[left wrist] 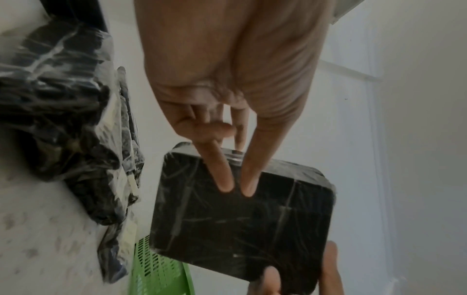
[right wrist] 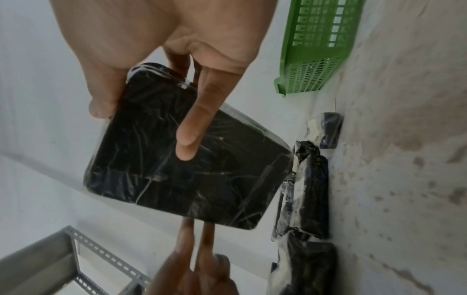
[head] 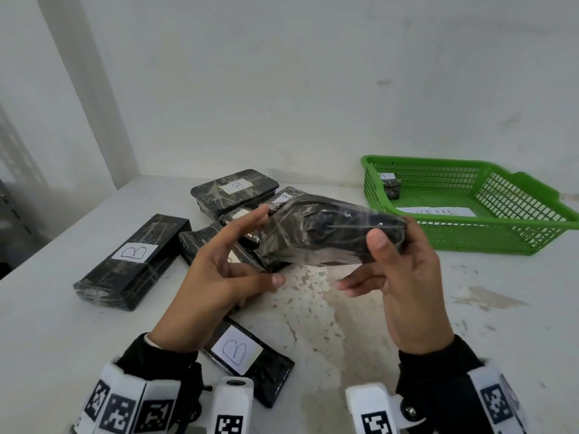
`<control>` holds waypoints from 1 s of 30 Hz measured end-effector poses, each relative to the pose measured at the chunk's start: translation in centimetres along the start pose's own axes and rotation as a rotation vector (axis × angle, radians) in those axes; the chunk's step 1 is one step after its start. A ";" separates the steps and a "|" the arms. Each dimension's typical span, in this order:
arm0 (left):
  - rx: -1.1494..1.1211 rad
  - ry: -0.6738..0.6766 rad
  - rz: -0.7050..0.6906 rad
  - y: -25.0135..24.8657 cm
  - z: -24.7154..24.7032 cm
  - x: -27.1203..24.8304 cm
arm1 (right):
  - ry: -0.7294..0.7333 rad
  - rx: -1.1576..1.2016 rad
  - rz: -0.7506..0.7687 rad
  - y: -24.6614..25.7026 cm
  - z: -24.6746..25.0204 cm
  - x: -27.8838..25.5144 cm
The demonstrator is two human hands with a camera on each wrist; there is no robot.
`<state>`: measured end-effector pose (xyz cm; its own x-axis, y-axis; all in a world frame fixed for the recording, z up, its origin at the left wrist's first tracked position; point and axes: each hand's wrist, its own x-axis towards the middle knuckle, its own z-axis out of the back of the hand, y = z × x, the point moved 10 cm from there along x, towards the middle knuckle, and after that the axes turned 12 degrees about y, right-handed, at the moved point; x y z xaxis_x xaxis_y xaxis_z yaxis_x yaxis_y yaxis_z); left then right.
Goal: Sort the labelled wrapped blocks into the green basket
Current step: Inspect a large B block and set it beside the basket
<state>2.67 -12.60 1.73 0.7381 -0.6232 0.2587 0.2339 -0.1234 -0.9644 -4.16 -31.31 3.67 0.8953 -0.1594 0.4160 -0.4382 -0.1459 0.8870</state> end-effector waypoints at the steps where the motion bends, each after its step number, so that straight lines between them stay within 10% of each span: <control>1: 0.025 -0.015 0.011 0.1 0.1 0.0 | -0.005 0.010 -0.001 0.1 0.2 0.1; 18: -0.004 -0.292 0.035 1.0 2.1 -0.5 | 0.181 -0.261 -0.307 -4.2 -1.2 0.0; 30: 0.097 0.071 0.033 0.7 -1.1 0.0 | -0.071 -0.091 -0.317 -5.1 2.6 0.3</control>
<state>2.08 -13.55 0.97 0.7003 -0.6795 0.2188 0.2730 -0.0282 -0.9616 -1.91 -33.17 -1.26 0.9766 -0.1877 0.1046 -0.1270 -0.1118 0.9856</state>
